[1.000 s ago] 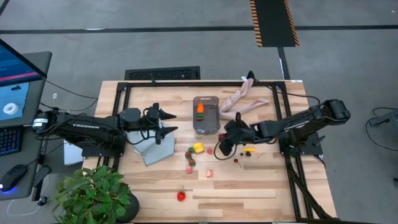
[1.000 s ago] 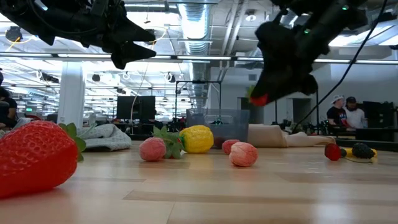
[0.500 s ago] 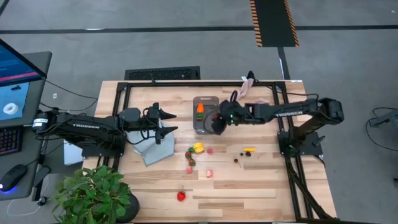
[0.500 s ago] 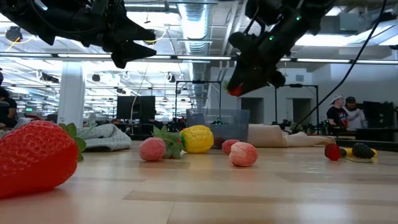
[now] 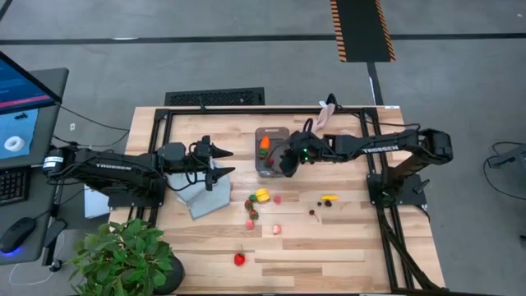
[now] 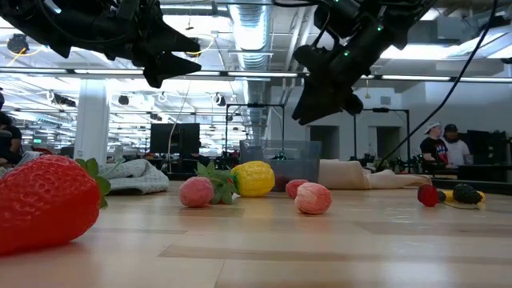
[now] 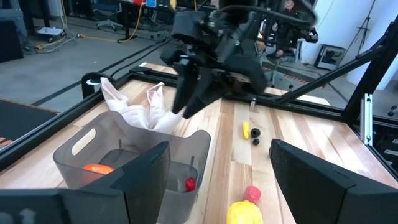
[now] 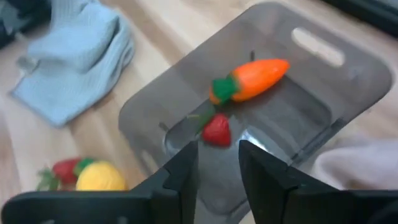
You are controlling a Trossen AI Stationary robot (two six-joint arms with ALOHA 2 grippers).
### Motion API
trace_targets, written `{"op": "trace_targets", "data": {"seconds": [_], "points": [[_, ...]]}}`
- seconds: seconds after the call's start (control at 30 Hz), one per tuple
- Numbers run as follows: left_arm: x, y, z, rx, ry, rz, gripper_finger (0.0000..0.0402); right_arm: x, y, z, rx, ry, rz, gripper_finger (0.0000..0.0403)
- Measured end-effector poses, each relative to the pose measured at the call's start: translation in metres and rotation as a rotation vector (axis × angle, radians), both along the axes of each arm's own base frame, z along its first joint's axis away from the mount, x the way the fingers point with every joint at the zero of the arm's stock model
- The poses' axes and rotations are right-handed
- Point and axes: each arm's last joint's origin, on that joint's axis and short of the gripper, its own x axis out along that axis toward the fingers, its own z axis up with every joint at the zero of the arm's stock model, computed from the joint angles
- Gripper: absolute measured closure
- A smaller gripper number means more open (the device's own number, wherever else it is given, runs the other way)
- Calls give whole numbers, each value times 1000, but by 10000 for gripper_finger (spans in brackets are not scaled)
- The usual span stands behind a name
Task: Pick and placing Produce into tupperware
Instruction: Put the red strawberry into the black bin
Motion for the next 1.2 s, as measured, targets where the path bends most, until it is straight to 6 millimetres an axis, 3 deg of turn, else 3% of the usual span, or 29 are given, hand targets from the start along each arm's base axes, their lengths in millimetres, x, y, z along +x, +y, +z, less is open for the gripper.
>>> {"op": "trace_targets", "data": {"seconds": [0.5,0.8,1.2], "points": [[0,0,0,-2,4,-10,135,-11,79,-8,106,136,133,280],[0,-7,-5,28,59,-83,135,-17,125,-4,-20,59,148,280],[9,-20,-28,44,233,-131,145,-28,157,-3,-86,15,140,280]]}}
